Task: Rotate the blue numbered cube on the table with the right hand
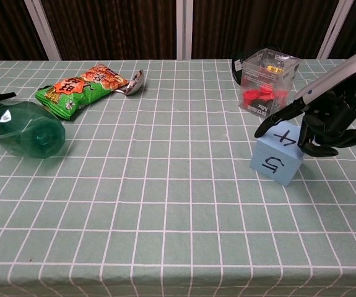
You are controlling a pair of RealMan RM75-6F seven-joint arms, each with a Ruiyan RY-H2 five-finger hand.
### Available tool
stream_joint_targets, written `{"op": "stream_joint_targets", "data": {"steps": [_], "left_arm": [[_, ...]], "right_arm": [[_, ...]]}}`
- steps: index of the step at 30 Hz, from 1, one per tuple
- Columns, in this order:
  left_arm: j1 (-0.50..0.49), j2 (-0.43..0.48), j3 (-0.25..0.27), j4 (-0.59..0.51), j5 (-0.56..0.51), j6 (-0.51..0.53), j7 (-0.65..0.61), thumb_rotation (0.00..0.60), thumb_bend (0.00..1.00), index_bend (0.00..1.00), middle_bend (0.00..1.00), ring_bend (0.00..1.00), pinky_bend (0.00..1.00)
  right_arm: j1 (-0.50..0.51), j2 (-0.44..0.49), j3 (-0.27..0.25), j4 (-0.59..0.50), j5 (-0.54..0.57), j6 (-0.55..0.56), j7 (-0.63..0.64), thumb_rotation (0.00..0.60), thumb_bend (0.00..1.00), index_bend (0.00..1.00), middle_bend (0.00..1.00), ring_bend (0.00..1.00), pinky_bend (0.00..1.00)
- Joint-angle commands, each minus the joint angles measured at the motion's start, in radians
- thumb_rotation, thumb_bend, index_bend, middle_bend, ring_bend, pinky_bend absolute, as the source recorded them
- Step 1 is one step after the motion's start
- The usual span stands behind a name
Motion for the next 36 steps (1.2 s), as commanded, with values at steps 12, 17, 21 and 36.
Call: {"op": "stream_joint_targets", "data": {"steps": [12,17,21,36], "left_arm": [[0.004,0.004,0.000,-0.006,0.000,0.005,-0.005,0.600,0.00,0.04,0.02,0.00,0.04],[0.005,0.007,-0.002,-0.007,-0.001,0.009,-0.007,0.600,0.00,0.04,0.02,0.00,0.04],[0.005,0.006,-0.001,-0.008,0.000,0.007,-0.005,0.600,0.00,0.04,0.02,0.00,0.04],[0.012,0.012,-0.005,-0.011,0.000,0.023,-0.003,0.600,0.00,0.04,0.02,0.00,0.04]], "right_arm": [[-0.006,0.030,-0.008,-0.048,0.004,0.004,-0.034,0.600,1.00,0.14,0.91,0.82,0.75],[-0.007,0.039,-0.013,-0.057,0.004,0.006,-0.042,0.600,1.00,0.16,0.91,0.82,0.75],[-0.010,0.044,-0.013,-0.063,0.006,0.008,-0.049,0.600,1.00,0.17,0.91,0.82,0.75],[-0.341,0.123,0.211,-0.272,0.022,0.305,-0.145,0.600,1.00,0.06,0.91,0.82,0.75]]}}
